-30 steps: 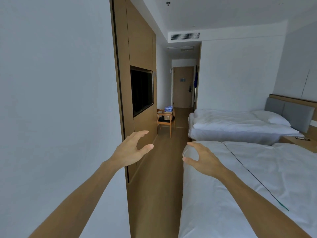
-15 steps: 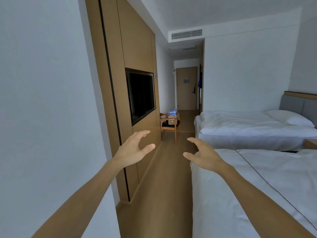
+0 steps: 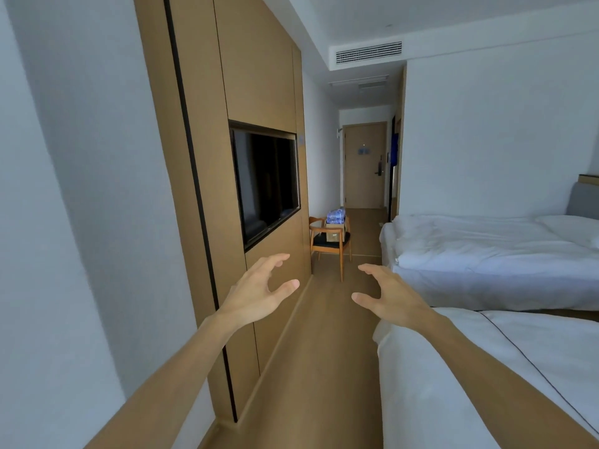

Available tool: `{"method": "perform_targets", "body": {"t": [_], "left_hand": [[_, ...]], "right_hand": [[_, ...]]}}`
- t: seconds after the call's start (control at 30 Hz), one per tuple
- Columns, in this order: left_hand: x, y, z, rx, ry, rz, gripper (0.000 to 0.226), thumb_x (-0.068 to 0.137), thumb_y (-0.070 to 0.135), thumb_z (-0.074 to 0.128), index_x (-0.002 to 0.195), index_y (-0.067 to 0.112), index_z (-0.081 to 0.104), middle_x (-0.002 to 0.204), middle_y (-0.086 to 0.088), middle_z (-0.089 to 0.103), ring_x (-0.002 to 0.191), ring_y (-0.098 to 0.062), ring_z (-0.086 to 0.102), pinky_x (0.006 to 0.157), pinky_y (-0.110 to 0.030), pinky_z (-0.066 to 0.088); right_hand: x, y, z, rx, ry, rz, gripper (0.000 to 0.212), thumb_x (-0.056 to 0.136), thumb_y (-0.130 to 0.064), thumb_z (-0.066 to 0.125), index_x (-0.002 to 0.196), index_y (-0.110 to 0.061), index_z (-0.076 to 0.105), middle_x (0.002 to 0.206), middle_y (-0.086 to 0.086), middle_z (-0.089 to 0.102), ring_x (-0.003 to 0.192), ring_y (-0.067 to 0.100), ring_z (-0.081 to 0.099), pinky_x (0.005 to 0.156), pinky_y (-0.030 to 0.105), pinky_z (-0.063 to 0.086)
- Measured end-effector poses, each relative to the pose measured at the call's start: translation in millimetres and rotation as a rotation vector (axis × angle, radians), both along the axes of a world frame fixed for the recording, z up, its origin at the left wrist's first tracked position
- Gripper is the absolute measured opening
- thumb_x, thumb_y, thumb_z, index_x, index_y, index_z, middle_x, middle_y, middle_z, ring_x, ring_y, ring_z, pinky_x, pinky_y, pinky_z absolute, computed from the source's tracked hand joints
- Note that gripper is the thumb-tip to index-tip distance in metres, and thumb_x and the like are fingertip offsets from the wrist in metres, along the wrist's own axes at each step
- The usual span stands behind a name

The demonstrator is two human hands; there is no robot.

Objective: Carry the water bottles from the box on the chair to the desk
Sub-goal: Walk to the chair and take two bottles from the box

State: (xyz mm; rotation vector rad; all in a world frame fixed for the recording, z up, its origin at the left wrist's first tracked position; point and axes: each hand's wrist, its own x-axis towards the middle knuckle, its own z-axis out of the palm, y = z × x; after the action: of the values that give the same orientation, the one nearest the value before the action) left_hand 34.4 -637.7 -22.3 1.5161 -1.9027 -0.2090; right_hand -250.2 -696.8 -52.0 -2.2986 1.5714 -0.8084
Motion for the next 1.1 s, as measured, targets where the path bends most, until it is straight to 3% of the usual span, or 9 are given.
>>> {"method": "perform_targets", "body": {"t": [0.17, 0.43, 0.83, 1.1], "left_hand": [[22, -126, -18, 0.016, 0.017, -0.022, 0.062, 0.084, 0.067, 0.052, 0.139, 0.05, 0.031, 0.141, 0.02, 0.041, 0.129, -0.008, 0.043, 0.103, -0.047, 0.043], [48, -343, -13, -0.002, 0.052, -0.064, 0.059, 0.087, 0.059, 0.056, 0.14, 0.046, 0.035, 0.141, 0.019, 0.042, 0.124, 0.0, 0.039, 0.095, -0.026, 0.034], [56, -611, -36, -0.003, 0.068, -0.101, 0.061, 0.08, 0.071, 0.05, 0.135, 0.056, 0.03, 0.129, 0.03, 0.04, 0.117, 0.005, 0.037, 0.093, -0.03, 0.038], [20, -795, -36, -0.018, 0.067, -0.097, 0.056, 0.086, 0.062, 0.054, 0.136, 0.052, 0.033, 0.127, 0.03, 0.039, 0.116, 0.004, 0.038, 0.09, -0.029, 0.037]], "right_hand": [[16, -113, -12, -0.013, 0.041, -0.022, 0.067, 0.087, -0.06, 0.057, 0.145, -0.038, 0.03, 0.152, -0.01, 0.034, 0.136, 0.019, 0.037, 0.107, 0.047, 0.04], [44, -303, -15, 0.004, 0.052, -0.075, 0.068, 0.085, -0.064, 0.054, 0.144, -0.039, 0.03, 0.151, -0.01, 0.035, 0.134, 0.018, 0.038, 0.106, 0.042, 0.042], [40, -557, -33, 0.003, 0.048, -0.12, 0.068, 0.085, -0.065, 0.054, 0.143, -0.041, 0.029, 0.152, -0.01, 0.034, 0.135, 0.019, 0.037, 0.107, 0.042, 0.039], [14, -745, -30, -0.001, 0.065, -0.085, 0.066, 0.086, -0.062, 0.054, 0.143, -0.04, 0.029, 0.152, -0.009, 0.034, 0.137, 0.019, 0.034, 0.108, 0.047, 0.037]]}}
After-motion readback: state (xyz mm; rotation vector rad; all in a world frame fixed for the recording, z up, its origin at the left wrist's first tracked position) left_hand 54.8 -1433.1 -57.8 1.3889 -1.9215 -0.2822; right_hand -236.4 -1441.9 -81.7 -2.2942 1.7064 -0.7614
